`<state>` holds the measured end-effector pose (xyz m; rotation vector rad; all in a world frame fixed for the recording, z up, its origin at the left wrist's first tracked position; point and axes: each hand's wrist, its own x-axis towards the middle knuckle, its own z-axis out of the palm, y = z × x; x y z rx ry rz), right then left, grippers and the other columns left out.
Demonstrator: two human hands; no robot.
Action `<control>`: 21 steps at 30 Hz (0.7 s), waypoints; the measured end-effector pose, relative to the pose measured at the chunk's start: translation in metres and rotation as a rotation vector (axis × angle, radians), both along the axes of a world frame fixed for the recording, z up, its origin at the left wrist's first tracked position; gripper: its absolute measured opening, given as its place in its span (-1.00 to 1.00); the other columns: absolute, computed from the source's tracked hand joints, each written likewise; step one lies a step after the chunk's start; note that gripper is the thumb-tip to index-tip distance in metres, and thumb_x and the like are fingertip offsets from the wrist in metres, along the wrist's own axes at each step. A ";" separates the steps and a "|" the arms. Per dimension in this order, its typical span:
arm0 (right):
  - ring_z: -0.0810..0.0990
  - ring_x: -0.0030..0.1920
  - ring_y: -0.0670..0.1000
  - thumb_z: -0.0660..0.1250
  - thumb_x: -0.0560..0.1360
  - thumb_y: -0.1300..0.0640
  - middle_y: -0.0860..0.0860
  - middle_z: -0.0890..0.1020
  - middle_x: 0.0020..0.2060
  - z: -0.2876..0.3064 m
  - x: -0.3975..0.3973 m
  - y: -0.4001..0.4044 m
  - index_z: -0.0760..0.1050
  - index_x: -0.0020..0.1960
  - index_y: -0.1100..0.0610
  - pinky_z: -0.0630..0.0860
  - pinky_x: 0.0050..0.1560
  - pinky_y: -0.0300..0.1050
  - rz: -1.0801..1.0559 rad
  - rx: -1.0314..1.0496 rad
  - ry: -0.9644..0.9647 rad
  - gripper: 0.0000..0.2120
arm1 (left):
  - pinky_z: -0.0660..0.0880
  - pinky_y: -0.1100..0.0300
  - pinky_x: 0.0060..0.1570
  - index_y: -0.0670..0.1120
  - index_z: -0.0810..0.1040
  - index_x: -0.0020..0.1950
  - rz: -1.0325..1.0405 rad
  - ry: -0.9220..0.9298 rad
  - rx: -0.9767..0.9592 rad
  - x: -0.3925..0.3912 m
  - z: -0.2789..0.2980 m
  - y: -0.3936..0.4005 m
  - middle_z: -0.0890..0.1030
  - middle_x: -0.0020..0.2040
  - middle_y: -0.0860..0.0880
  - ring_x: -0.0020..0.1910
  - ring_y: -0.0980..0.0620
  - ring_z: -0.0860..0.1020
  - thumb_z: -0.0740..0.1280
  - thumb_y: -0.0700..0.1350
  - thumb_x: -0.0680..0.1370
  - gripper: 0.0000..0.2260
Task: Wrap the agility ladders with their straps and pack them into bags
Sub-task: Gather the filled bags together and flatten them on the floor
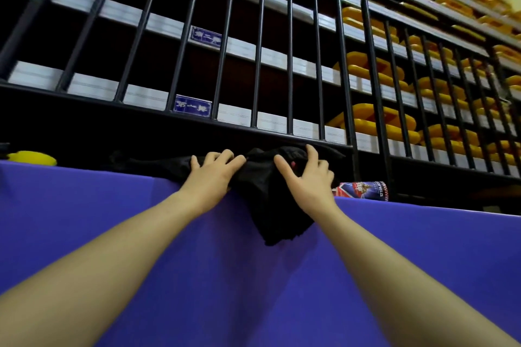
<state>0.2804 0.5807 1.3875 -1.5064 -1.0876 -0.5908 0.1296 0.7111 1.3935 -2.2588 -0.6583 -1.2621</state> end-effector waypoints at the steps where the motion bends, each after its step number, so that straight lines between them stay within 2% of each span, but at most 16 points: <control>1: 0.13 0.44 0.19 0.14 0.46 -0.40 0.13 0.21 0.42 0.002 0.000 0.001 0.02 0.55 -0.04 0.13 0.40 0.12 -0.076 0.016 -0.048 -0.20 | 0.10 -0.41 0.35 0.03 0.21 0.48 -0.005 -0.003 0.000 -0.003 0.000 0.002 0.28 0.36 0.00 0.37 -0.10 0.23 0.29 -0.17 0.57 -0.49; 4: 0.12 0.43 0.20 0.03 0.46 -0.44 0.09 0.18 0.42 0.001 0.009 0.005 0.15 0.51 -0.08 0.02 0.41 0.16 -0.298 0.031 -0.152 -0.27 | 0.10 -0.38 0.37 0.02 0.19 0.48 0.020 0.009 0.010 -0.005 -0.002 0.003 0.28 0.36 -0.01 0.36 -0.10 0.23 0.27 -0.16 0.57 -0.49; 6: 0.01 0.50 0.19 0.00 0.45 -0.46 0.10 0.08 0.50 -0.004 0.014 0.009 0.11 0.52 -0.10 -0.05 0.43 0.25 -0.276 0.009 -0.086 -0.26 | 0.10 -0.34 0.39 0.03 0.13 0.50 0.051 0.013 0.053 -0.003 -0.004 0.002 0.26 0.39 0.01 0.37 -0.10 0.22 0.25 -0.15 0.58 -0.46; 8: -0.01 0.51 0.17 0.01 0.45 -0.46 0.12 0.07 0.50 -0.008 0.016 0.012 0.06 0.53 -0.09 0.02 0.43 0.29 -0.217 -0.002 -0.027 -0.23 | 0.10 -0.30 0.40 0.08 0.02 0.55 0.041 0.000 0.148 0.002 -0.007 -0.001 0.20 0.45 0.03 0.38 -0.10 0.21 0.24 -0.19 0.57 -0.37; 11: 0.14 0.44 0.21 0.04 0.44 -0.47 0.15 0.19 0.43 -0.004 0.016 0.013 0.05 0.53 -0.05 0.19 0.39 0.23 -0.219 0.041 -0.015 -0.20 | 0.08 -0.31 0.39 0.19 -0.16 0.56 0.045 0.040 0.259 0.013 -0.009 -0.009 0.11 0.51 0.03 0.38 -0.11 0.19 0.20 -0.29 0.54 -0.23; 15: 0.16 0.43 0.27 -0.01 0.43 -0.49 0.17 0.16 0.43 -0.009 0.029 0.012 0.12 0.49 -0.04 0.01 0.40 0.29 -0.407 0.052 0.012 -0.22 | -0.03 -0.37 0.40 0.14 0.05 0.53 0.039 0.068 0.172 0.021 -0.007 -0.015 0.18 0.44 0.03 0.37 -0.11 0.20 0.19 -0.35 0.50 -0.29; 16: 0.19 0.42 0.28 -0.01 0.44 -0.49 0.19 0.18 0.42 -0.011 0.033 0.013 0.13 0.49 -0.04 0.04 0.40 0.30 -0.375 0.034 0.046 -0.23 | -0.05 -0.38 0.40 0.13 0.09 0.52 0.034 0.070 0.166 0.022 -0.008 -0.015 0.20 0.42 0.03 0.36 -0.11 0.20 0.19 -0.36 0.49 -0.31; 19: 0.37 0.29 0.30 0.04 0.45 -0.46 0.16 0.28 0.28 -0.017 0.035 0.018 0.18 0.44 0.00 0.33 0.29 0.20 -0.231 0.061 0.060 -0.26 | -0.07 -0.39 0.40 0.11 0.12 0.51 0.010 0.069 0.151 0.022 -0.008 -0.015 0.21 0.40 0.02 0.34 -0.11 0.20 0.18 -0.38 0.47 -0.32; 21: 0.39 0.24 0.29 0.11 0.48 -0.40 0.15 0.31 0.23 -0.016 0.032 0.018 0.27 0.38 0.05 0.35 0.23 0.13 -0.212 0.133 -0.001 -0.33 | -0.05 -0.37 0.40 0.09 0.13 0.50 -0.002 0.063 0.165 0.021 -0.008 -0.017 0.22 0.39 0.01 0.33 -0.11 0.21 0.17 -0.39 0.47 -0.32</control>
